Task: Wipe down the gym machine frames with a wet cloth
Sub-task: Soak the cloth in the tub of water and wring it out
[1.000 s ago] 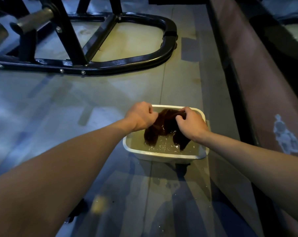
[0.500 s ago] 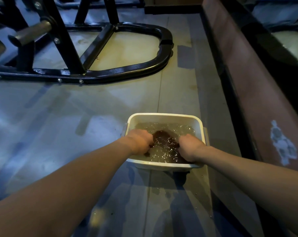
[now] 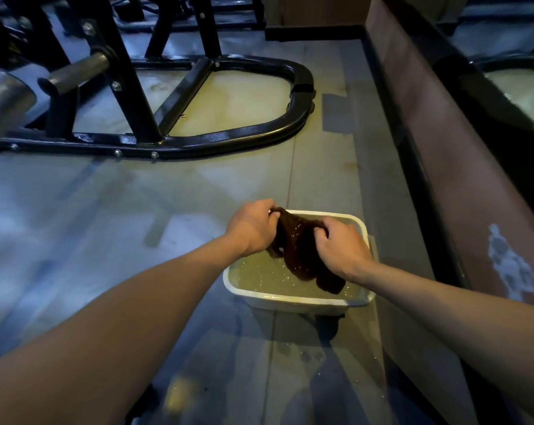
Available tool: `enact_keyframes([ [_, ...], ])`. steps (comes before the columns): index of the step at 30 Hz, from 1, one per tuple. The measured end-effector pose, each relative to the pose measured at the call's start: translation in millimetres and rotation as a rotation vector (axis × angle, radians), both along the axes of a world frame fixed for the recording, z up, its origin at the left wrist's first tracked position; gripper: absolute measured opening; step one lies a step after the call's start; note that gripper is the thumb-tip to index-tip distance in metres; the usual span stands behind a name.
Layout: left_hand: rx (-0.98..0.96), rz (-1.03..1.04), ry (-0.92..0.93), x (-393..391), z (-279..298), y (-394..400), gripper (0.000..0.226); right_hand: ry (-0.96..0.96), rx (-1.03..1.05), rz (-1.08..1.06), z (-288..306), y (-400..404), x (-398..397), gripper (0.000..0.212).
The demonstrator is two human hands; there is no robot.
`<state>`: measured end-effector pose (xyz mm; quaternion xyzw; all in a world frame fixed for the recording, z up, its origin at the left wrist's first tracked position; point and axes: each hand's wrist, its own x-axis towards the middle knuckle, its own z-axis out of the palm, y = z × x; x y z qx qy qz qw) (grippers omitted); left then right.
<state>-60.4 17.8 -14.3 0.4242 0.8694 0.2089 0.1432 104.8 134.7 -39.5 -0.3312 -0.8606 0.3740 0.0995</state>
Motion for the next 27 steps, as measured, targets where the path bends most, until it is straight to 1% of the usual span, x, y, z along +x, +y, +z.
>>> enact_keyframes([
  [2, -0.161, -0.111, 0.080, 4, -3, 1, 0.021, -0.148, 0.059, 0.070, -4, 0, 2, 0.018],
  [4, -0.349, -0.205, 0.156, 7, -8, -1, 0.018, -0.336, 0.052, 0.143, -11, 2, 2, 0.021],
  [6, -0.532, -0.290, 0.177, 12, -17, -5, 0.021, -0.497, 0.063, 0.218, -17, 1, 3, 0.022],
  [8, -0.694, -0.396, 0.194, 17, -25, -10, 0.027, -0.630, 0.132, 0.326, -22, 0, 4, 0.024],
  [10, -0.783, -0.446, 0.180, 18, -31, -12, 0.028, -0.734, 0.194, 0.410, -26, 0, 5, 0.026],
  [11, -0.785, -0.442, 0.157, 18, -30, -12, 0.028, -0.756, 0.204, 0.420, -28, 0, 5, 0.027],
  [12, -0.762, -0.419, 0.111, 18, -26, -12, 0.027, -0.745, 0.200, 0.409, -28, 2, 5, 0.027],
  [14, -0.653, -0.336, -0.023, 16, -17, -11, 0.028, -0.640, 0.120, 0.336, -26, 8, 4, 0.030],
  [18, -0.408, -0.123, -0.213, 11, 4, -8, 0.033, -0.357, -0.183, 0.107, -11, 12, -3, 0.032],
  [20, -0.247, -0.013, -0.320, 6, 8, -7, 0.032, -0.232, -0.320, -0.006, -4, 10, -8, 0.031],
  [23, -0.045, 0.117, -0.464, 3, 11, -9, 0.028, -0.079, -0.607, -0.135, 8, 4, -12, 0.033],
  [25, 0.053, 0.179, -0.581, 2, 9, -10, 0.026, 0.010, -0.766, -0.188, 16, 0, -13, 0.028],
  [27, 0.085, 0.210, -0.706, 3, 12, -12, 0.026, 0.070, -0.906, -0.224, 22, -2, -12, 0.020],
])
